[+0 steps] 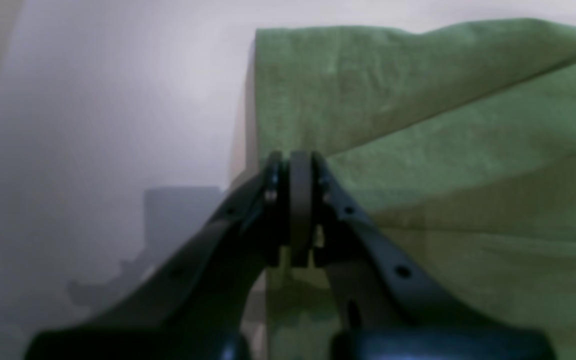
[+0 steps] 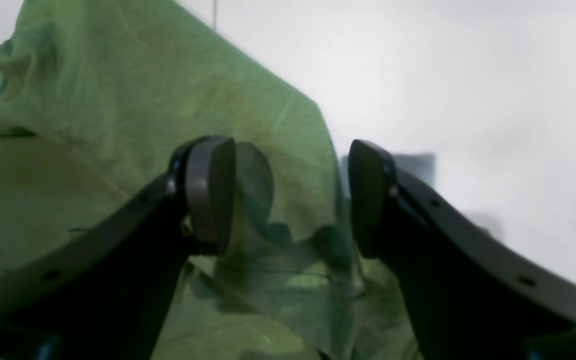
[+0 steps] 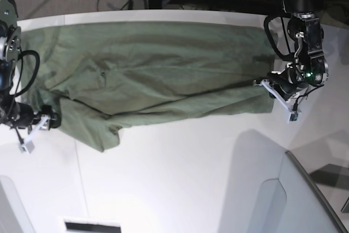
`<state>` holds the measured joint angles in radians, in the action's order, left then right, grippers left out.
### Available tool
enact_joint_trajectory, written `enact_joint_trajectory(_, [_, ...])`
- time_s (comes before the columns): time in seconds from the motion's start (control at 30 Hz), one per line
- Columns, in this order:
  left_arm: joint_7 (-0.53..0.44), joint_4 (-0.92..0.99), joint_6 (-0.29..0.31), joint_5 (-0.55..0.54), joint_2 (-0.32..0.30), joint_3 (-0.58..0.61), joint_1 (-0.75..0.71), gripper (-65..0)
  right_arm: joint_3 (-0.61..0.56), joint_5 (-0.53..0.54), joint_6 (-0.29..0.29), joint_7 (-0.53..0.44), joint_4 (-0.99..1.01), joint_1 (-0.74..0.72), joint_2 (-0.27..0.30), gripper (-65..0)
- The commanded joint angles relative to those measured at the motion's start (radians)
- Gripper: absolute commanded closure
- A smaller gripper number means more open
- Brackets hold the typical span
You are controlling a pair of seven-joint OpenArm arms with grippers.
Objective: Layout the t-shirt on the table in an organized manner, then fold the t-shirt properly
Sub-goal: 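Drag the folded edge with both grippers toward the shirt's opposite edge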
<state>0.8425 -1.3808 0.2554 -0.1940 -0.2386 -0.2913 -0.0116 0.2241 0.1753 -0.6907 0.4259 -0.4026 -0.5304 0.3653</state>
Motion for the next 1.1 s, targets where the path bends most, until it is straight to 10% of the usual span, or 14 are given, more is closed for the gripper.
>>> enact_joint_trajectory(0.0, [-0.015, -0.016, -0.005, -0.003, -0.015, -0.004, 0.012, 0.0, 0.001, 0.013, -0.007, -0.020, -0.014, -0.026, 0.018, -34.2])
enact_joint_trajectory(0.37, [-0.015, -0.016, -0.005, -0.003, -0.014, -0.004, 0.012, 0.0, 0.004, 0.013, -0.007, -0.022, -0.014, -0.004, 0.019, -33.0])
enact_joint_trajectory(0.6, [-0.015, -0.016, -0.005, -0.003, -0.014, -0.004, 0.012, 0.0, 0.001, 0.013, -0.007, -0.022, -0.019, -0.010, 0.019, -6.9])
enact_joint_trajectory(1.07, [-0.007, -0.041, -0.005, -0.003, -0.012, -0.004, 0.092, 0.0, -0.061, 0.011, -0.007, -0.015, -0.075, -0.073, 0.027, 0.0])
